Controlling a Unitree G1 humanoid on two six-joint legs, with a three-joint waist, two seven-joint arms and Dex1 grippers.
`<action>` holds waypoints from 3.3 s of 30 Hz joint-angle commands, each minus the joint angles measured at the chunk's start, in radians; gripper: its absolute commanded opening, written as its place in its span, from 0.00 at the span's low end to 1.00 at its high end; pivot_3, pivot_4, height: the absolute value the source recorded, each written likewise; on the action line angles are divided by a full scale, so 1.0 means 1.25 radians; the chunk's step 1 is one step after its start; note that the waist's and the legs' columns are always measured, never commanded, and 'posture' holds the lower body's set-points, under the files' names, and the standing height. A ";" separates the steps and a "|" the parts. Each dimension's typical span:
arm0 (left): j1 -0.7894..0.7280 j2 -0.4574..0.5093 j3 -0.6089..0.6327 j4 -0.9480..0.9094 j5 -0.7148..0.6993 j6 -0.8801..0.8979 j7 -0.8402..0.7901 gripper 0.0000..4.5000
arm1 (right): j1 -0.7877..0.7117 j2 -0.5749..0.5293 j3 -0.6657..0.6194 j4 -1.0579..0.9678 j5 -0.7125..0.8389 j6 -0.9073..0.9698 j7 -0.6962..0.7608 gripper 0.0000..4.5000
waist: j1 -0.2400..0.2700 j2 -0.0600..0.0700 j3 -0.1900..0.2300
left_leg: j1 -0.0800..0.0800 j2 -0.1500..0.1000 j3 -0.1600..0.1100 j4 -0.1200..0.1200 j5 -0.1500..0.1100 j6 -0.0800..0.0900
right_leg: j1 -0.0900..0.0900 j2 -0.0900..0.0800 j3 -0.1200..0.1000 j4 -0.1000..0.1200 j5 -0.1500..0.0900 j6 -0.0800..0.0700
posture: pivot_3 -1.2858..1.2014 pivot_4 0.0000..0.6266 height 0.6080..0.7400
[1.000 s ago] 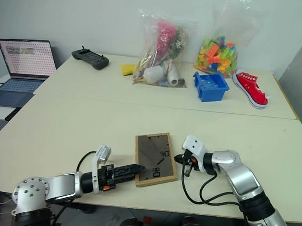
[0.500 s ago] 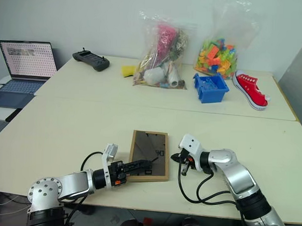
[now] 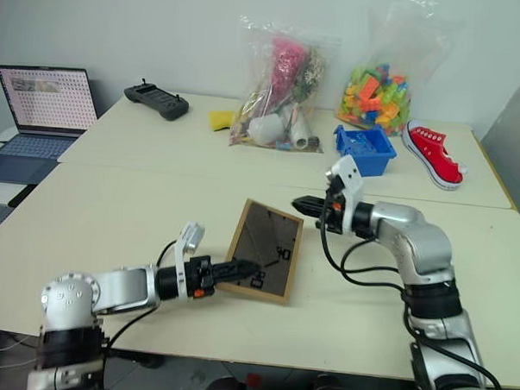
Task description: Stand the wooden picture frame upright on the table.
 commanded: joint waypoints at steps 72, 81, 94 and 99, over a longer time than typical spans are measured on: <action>-0.050 0.260 -0.138 0.015 -0.380 -0.229 0.035 0.87 | 0.022 -0.255 0.156 0.401 -0.798 -1.628 -0.604 0.19 | 0.001 0.000 0.006 | 0.000 0.000 -0.005 0.000 0.003 -0.005 | 0.002 -0.003 -0.006 0.001 -0.002 -0.002 | 0.52 0.24 1.00; 0.046 0.364 -0.125 -0.247 0.070 -0.351 -0.057 1.00 | -0.035 -0.010 0.138 0.423 -0.178 -0.967 -0.152 0.19 | -0.015 0.001 0.007 | 0.001 0.001 -0.005 0.000 0.003 -0.006 | 0.002 -0.002 -0.006 0.003 -0.002 -0.003 | 0.52 0.24 1.00; 0.161 0.258 -0.166 -0.346 0.494 -0.608 -0.139 1.00 | -0.138 0.155 0.038 0.721 -0.080 -0.624 0.078 0.19 | 0.004 0.002 0.011 | -0.001 0.000 -0.004 -0.001 0.001 -0.003 | 0.001 -0.002 -0.007 0.001 -0.002 -0.004 | 0.52 0.24 1.00; 0.149 0.239 -0.167 -0.325 0.539 -0.612 -0.169 1.00 | -0.099 0.151 0.023 0.698 -0.102 -0.625 0.088 0.34 | 0.002 0.002 0.011 | -0.001 0.000 -0.005 -0.001 0.001 -0.002 | 0.001 -0.002 -0.007 0.002 -0.002 -0.004 | 0.52 0.24 1.00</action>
